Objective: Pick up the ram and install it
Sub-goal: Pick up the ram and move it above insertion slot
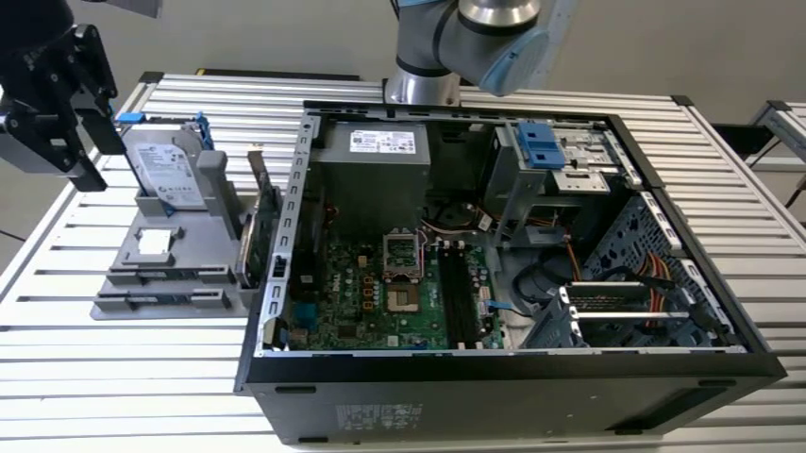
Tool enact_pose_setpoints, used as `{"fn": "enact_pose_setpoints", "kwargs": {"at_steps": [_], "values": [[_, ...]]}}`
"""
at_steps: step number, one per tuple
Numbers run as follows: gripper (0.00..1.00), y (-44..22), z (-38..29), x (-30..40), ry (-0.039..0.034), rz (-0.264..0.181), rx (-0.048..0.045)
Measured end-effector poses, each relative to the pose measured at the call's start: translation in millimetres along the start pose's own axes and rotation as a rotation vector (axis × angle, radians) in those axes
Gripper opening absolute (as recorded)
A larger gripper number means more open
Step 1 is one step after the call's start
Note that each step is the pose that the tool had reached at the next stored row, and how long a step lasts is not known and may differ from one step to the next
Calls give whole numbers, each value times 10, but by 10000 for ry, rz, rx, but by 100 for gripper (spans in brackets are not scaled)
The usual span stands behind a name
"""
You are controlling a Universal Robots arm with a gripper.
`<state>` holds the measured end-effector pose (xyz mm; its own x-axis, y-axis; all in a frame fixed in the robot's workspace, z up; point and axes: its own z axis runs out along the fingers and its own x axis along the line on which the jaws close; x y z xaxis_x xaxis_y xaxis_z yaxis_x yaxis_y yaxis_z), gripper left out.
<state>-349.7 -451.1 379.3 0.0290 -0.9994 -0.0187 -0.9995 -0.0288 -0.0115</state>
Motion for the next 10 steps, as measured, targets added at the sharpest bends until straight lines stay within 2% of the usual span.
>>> {"fn": "enact_pose_setpoints", "kwargs": {"at_steps": [10], "values": [[100,0,55,1,16,-1,0]]}}
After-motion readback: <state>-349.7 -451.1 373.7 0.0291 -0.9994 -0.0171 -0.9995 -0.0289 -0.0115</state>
